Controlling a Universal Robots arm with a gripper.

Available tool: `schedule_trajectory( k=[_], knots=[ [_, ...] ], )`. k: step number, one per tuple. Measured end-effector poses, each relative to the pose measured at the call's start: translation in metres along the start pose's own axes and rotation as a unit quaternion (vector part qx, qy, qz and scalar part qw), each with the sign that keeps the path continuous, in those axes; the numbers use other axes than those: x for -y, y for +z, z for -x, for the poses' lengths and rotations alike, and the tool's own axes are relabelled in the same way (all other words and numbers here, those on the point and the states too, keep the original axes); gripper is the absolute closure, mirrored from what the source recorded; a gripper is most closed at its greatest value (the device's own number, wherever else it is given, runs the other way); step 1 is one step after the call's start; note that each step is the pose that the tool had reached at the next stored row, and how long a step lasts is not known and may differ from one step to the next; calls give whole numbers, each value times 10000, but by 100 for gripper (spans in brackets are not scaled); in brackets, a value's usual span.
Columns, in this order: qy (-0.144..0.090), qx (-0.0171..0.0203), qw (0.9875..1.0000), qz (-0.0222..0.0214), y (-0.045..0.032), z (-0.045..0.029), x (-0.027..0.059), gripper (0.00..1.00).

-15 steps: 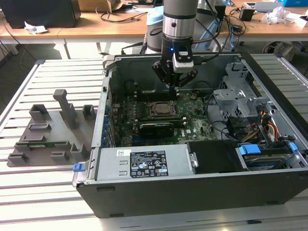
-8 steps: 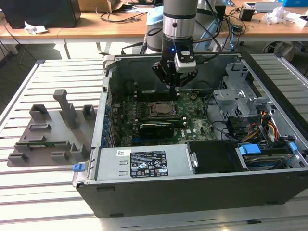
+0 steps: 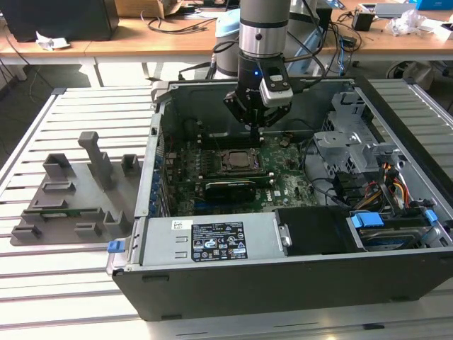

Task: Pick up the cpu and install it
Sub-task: 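Install the first cpu locking lever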

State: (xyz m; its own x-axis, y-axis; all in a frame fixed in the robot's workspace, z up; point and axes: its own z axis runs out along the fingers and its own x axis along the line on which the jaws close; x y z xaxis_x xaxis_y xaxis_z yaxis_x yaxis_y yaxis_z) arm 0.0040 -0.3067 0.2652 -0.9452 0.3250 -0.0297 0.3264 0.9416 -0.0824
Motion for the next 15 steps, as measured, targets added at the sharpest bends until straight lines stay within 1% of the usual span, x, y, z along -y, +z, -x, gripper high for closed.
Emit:
schedule_trajectory(
  k=[5, 10, 13, 15],
  knots=[
    [-172, 14, 9999, 5, 0, 0, 0, 89],
    [-368, 30, 9993, 11, 0, 0, 0, 89],
    [-583, 48, 9983, 17, 0, 0, 0, 89],
    [-666, 55, 9978, 20, 0, 0, 0, 89]
  ],
)
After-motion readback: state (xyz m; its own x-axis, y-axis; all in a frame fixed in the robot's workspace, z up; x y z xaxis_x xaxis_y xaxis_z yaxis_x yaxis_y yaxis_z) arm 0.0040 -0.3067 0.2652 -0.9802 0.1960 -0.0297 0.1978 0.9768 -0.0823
